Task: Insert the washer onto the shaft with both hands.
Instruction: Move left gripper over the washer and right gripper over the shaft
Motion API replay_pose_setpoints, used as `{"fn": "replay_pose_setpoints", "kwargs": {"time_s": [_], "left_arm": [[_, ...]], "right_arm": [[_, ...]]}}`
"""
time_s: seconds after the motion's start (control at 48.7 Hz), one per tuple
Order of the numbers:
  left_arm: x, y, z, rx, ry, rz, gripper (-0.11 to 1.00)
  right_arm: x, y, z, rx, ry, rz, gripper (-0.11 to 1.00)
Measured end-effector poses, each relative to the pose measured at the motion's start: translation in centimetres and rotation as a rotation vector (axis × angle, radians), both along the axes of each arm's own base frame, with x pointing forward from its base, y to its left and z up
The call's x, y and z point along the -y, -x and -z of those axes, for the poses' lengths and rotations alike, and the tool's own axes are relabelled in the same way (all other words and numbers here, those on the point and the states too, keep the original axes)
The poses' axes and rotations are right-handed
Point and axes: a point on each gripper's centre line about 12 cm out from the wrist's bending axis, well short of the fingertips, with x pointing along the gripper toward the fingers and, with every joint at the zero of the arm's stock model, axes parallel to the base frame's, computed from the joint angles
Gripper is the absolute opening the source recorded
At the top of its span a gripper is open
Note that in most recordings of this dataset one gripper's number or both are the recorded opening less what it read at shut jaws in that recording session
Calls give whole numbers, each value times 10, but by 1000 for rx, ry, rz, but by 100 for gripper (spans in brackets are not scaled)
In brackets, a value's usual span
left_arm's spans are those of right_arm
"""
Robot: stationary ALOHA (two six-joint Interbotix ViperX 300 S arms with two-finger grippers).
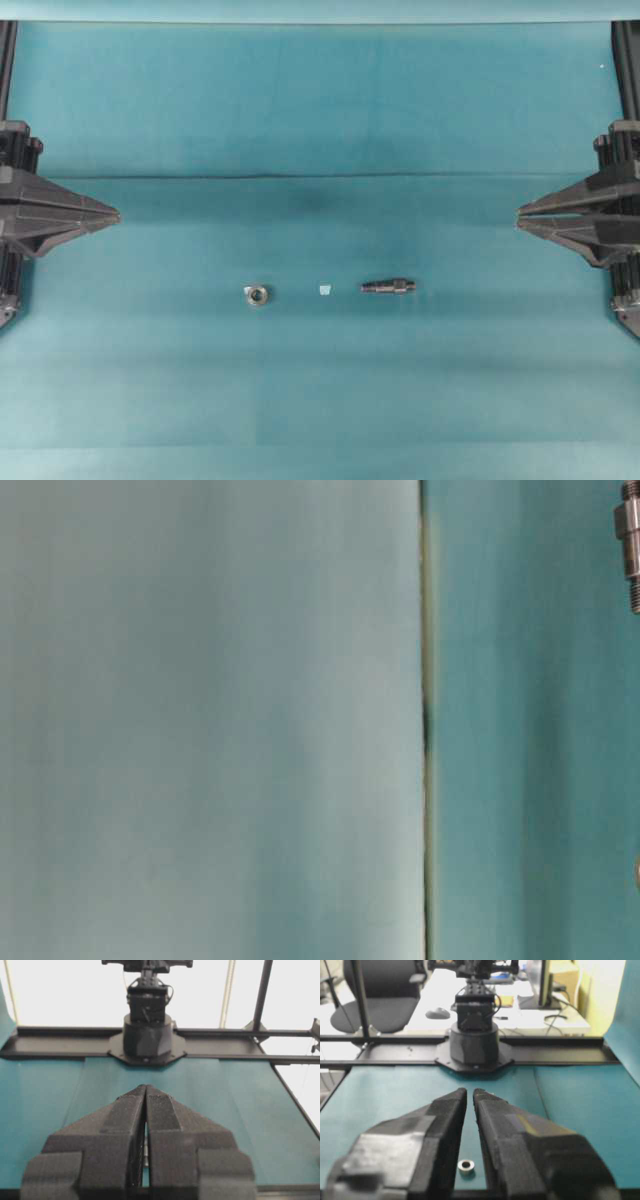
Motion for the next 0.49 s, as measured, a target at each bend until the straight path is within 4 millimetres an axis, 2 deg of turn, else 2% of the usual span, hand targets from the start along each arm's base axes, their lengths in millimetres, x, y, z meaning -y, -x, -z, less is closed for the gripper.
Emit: {"fn": "replay_pose_setpoints", "kwargs": {"time_s": [0.062,0.144,0.328,0.493], "left_arm": [[0,-5,-2,-26,11,2,2],[1,-18,-2,-100,30,4,2],[1,-47,-1,-272,32,3,2],[5,-71,10,-421,29,11,2]], "right_arm": [[0,-1,0,-9,-8,1,1],[1,-4,0,-52,-46,6,-6],[1,-13,13,-287,-104,13,-9],[2,-25,26,-488,-113,19,-9]]}}
